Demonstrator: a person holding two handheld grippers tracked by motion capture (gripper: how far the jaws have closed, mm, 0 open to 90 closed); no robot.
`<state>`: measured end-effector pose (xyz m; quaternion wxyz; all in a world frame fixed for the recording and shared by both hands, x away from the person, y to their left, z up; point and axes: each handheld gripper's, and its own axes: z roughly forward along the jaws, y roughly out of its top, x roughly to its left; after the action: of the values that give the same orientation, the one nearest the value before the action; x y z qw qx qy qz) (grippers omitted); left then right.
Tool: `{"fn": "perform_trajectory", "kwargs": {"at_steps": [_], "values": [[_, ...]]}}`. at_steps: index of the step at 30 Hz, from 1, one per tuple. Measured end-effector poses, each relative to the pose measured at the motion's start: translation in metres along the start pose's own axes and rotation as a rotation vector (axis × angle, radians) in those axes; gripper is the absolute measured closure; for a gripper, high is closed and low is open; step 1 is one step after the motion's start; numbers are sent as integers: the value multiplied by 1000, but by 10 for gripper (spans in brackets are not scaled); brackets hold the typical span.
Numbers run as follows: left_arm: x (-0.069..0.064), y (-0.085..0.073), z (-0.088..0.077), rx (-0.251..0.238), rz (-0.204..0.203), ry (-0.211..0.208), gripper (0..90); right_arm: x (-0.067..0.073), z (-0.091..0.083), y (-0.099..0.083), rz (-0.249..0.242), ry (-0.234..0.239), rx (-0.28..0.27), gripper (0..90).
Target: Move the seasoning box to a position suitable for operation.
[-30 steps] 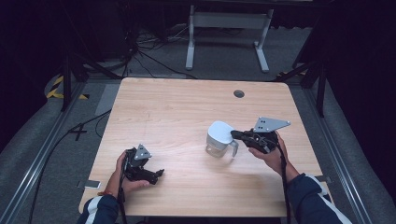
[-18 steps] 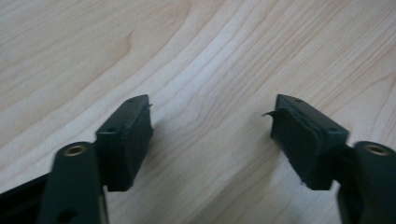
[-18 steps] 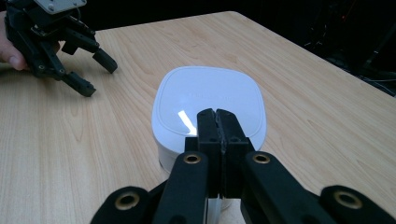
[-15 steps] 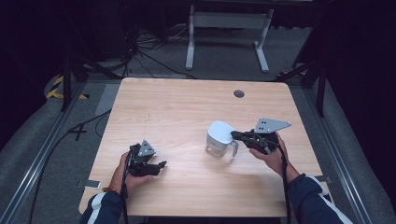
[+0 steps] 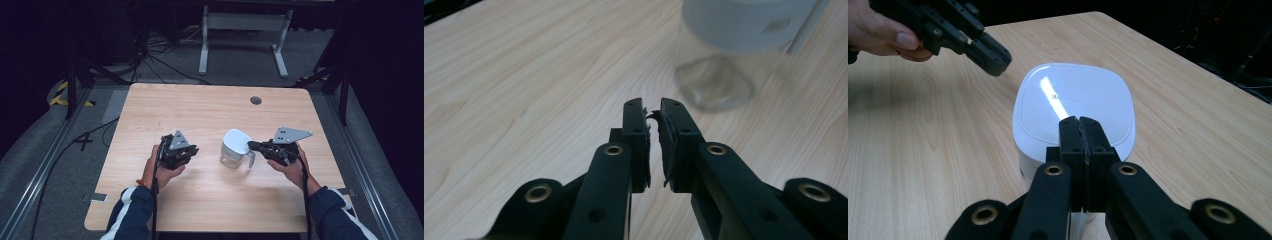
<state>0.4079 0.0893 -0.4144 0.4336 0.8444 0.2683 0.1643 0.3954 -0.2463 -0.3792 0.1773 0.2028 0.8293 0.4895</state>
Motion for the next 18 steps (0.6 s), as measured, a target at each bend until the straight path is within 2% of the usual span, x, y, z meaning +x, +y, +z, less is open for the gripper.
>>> {"fn": "perform_trajectory", "kwargs": {"at_steps": [3,4,6,11,14,18], "values": [[-5,15,15,-7,16,0,814,0,-1,0,-2,0,4,897],[-5,15,15,-7,16,0,813,0,-1,0,-2,0,4,897],[-9,21,20,-11,18,-20,809,0,-1,-1,-6,2,5,897],[-14,35,22,-39,46,-19,832,0,-2,-1,-7,2,10,897],[-20,41,25,-16,73,-27,864,0,-2,-1,-9,2,9,897],[-22,46,26,-31,79,-27,868,0,-2,-1,-7,4,10,897]]}}
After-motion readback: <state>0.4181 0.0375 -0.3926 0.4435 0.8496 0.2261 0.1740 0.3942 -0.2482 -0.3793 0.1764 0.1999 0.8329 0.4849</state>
